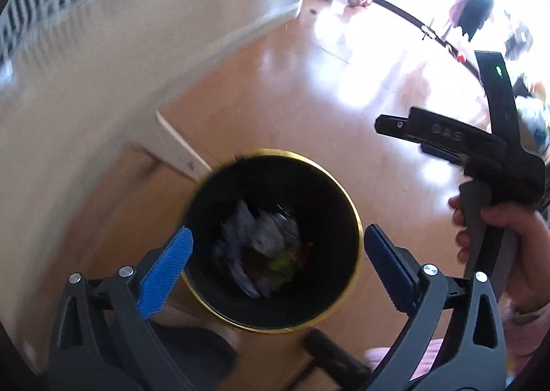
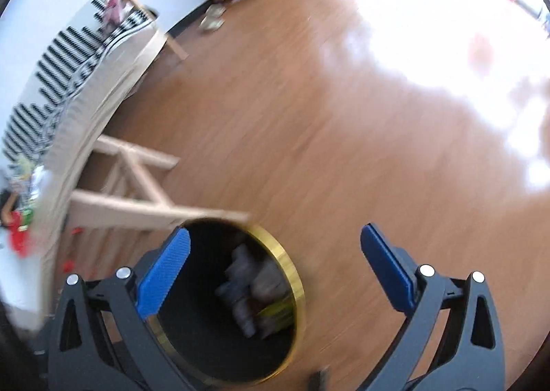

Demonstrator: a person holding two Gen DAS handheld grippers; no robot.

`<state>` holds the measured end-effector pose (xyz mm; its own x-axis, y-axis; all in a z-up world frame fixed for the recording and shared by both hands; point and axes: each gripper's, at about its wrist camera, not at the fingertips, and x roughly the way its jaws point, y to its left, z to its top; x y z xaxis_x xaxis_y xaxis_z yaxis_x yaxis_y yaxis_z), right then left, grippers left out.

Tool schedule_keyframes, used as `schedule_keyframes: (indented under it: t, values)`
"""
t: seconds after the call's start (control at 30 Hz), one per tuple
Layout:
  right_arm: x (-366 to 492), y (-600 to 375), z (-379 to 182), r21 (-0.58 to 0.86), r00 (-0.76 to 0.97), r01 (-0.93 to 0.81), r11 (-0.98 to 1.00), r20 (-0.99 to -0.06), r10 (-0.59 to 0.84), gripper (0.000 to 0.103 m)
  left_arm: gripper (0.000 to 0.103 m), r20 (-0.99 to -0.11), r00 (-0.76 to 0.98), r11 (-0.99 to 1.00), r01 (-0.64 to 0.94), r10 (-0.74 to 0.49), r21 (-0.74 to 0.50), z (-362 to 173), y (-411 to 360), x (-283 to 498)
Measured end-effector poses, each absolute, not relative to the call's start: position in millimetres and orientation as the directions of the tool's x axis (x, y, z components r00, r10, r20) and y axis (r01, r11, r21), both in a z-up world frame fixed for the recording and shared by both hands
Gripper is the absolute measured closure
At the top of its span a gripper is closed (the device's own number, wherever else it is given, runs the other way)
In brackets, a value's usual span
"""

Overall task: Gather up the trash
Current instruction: 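Carry the blue foil and red ribbon to the bin and release both, then grasp the green plastic tray with the left tool while the right tool grasps the silver wrapper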

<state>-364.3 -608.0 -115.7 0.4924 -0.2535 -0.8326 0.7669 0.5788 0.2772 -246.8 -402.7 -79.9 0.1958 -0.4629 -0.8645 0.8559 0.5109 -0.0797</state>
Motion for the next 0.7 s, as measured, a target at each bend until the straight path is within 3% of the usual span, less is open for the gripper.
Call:
schedule_keyframes:
  t: [0.13, 0.3, 0.43, 0.57, 0.7]
  values:
    - [-351.1, -586.2, -83.6, 0.212, 0.525, 0.736, 0.643, -0.779, -0.344, 0.007, 0.006, -0.811, 0.324, 0.533, 0.846, -0.486, 0.019, -33.1, -388.9, -240.6]
    - [-309.3, -551.6, -32.2, 0.224, 0.657, 0.615, 0.756, -0.675, -0.335, 0.007, 0.006, -0.741, 0.409, 0.637, 0.770, -0.533, -0.033, 30.2, -333.2, -181.3]
    - [-264.8, -511.7, 0.7, 0.268, 0.759, 0.495, 0.827, -0.597, -0.261, 0.007, 0.006, -0.735, 0.538, 0.809, 0.588, -0.412, -0.023, 48.3, -261.8, -90.9]
    - [-225.0, -477.8, 13.6, 0.281, 0.800, 0.384, 0.879, -0.577, -0.165, 0.007, 0.006, -0.775, 0.524, 0.891, 0.440, -0.354, -0.109, 41.0, -191.2, -11.0]
    - [-173.0, -449.4, 17.4, 0.259, 0.799, 0.277, 0.925, -0.597, -0.072, 0.007, 0.006, -0.803, 0.542, 0.928, 0.371, -0.247, -0.035, 28.2, -152.6, 54.4]
